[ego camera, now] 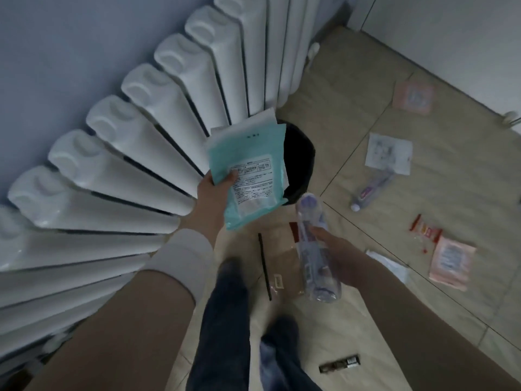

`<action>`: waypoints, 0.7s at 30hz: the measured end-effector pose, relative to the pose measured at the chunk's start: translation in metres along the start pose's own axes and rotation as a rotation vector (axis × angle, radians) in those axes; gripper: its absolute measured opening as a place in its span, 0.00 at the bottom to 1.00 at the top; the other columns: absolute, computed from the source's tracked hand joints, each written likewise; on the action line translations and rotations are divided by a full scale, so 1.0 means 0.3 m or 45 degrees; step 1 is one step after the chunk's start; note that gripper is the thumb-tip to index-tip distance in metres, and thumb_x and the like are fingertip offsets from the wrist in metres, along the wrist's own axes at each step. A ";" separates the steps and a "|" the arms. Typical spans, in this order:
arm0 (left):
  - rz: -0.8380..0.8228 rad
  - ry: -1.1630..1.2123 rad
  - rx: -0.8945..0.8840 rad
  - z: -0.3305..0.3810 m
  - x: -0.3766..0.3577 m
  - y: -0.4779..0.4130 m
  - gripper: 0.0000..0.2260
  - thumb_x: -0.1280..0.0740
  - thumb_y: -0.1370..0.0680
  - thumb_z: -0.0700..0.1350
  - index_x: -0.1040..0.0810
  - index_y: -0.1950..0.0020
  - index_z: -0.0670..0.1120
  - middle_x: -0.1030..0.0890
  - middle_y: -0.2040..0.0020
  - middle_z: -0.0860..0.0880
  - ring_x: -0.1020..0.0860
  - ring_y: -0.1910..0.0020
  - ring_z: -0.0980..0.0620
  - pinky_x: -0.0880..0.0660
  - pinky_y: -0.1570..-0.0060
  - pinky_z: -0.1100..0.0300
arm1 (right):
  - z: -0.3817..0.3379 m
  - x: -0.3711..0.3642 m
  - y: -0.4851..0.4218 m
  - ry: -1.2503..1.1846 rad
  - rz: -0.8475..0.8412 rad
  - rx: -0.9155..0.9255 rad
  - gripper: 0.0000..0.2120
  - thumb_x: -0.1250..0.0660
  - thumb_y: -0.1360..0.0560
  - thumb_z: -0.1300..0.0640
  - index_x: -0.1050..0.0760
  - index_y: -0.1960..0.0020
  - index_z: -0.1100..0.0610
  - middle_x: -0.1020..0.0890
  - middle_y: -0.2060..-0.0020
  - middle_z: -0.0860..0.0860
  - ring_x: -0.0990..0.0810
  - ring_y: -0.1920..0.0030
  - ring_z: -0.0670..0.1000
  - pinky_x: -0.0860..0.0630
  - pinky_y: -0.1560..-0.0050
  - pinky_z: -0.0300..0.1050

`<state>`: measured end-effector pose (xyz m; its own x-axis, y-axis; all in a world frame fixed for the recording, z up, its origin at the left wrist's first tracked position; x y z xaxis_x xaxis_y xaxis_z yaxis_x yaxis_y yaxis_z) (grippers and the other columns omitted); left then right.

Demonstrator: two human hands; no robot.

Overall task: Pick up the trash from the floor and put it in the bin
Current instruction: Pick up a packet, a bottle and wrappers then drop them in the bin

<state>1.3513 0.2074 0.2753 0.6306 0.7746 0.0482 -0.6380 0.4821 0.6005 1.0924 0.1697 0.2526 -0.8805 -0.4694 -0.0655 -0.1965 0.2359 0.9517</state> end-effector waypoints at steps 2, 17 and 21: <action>-0.032 -0.066 -0.027 0.037 -0.040 -0.085 0.04 0.31 0.26 0.40 0.23 0.54 0.47 0.18 0.57 0.50 0.20 0.57 0.50 0.22 0.58 0.59 | -0.090 -0.024 -0.055 -0.006 -0.042 0.009 0.24 0.36 0.26 0.43 0.26 0.41 0.61 0.19 0.46 0.61 0.19 0.49 0.61 0.21 0.48 0.52; -0.284 -0.637 -0.017 -0.059 -0.215 -0.703 0.13 0.30 0.27 0.42 0.28 0.45 0.45 0.21 0.45 0.45 0.22 0.48 0.47 0.27 0.51 0.58 | -0.416 -0.234 -0.615 -0.100 0.027 -0.218 0.34 0.29 0.32 0.41 0.31 0.35 0.61 0.22 0.40 0.61 0.21 0.44 0.59 0.23 0.41 0.56; -0.354 -0.818 0.005 -0.077 -0.239 -0.737 0.28 0.29 0.27 0.42 0.35 0.30 0.43 0.30 0.31 0.43 0.31 0.33 0.46 0.33 0.36 0.56 | -0.440 -0.236 -0.635 -0.018 0.128 -0.193 0.34 0.32 0.31 0.39 0.34 0.33 0.58 0.27 0.36 0.59 0.26 0.40 0.62 0.22 0.52 0.55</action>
<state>1.4369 0.0548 0.1205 0.9075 0.2264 0.3537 -0.4139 0.6249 0.6620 1.2491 0.0457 0.1155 -0.8986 -0.4377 0.0295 -0.0404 0.1494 0.9880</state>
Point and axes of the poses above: each hand's wrist, its own y-axis away from the middle knuckle, its own x-axis out of the back of the hand, z = x × y, the point moved 4 cm from there along -y, towards the middle knuckle
